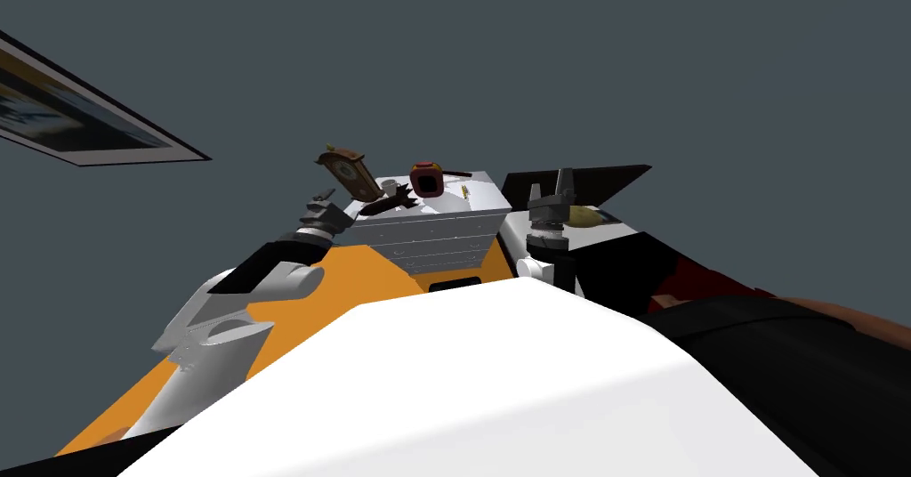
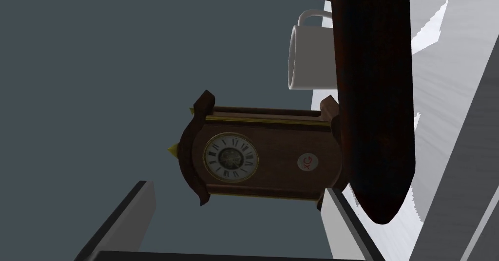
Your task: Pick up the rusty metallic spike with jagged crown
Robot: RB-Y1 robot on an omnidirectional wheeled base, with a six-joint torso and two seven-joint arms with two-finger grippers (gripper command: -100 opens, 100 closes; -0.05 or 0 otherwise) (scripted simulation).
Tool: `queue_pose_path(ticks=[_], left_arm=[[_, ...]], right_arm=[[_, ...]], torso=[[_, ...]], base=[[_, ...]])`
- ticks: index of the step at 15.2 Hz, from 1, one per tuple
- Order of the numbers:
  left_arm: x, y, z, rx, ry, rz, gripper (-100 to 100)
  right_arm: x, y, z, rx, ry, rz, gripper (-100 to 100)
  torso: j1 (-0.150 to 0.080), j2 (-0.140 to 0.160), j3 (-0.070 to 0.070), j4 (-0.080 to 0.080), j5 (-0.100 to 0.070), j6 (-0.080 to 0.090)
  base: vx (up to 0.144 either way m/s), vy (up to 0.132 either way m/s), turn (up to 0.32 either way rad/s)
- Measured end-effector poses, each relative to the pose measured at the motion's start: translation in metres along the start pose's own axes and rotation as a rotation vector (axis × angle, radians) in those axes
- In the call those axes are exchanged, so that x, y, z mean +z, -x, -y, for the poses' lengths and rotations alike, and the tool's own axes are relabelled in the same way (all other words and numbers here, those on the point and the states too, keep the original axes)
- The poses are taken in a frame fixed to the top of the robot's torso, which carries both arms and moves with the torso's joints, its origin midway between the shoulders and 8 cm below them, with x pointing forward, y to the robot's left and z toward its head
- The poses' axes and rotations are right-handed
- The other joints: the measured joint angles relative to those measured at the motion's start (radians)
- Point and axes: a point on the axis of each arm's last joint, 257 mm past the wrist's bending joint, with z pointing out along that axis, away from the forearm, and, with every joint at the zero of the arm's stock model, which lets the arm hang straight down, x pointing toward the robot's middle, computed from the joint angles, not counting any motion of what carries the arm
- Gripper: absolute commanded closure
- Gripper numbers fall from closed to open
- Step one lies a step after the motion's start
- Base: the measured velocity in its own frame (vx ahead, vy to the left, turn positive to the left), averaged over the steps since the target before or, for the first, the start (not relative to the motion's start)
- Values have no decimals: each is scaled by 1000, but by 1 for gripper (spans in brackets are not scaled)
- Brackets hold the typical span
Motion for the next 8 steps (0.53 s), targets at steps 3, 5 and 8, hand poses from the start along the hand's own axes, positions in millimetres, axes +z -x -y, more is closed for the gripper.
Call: queue_pose_path(ticks=[3,5,8], left_arm=[[2,6,-3,-20,44,7,-100],[3,9,-4,-31,69,12,-100],[5,15,-5,-56,116,21,-100]], right_arm=[[0,0,0,0,0,0,0],[0,0,0,0,0,0,0],[0,0,0,0,0,0,0]], torso=[[1,1,0,0,0,0],[2,0,0,0,0,0],[0,0,0,0,0,0]], base=[[22,-42,-7],[28,-52,-10],[31,-61,-7]])
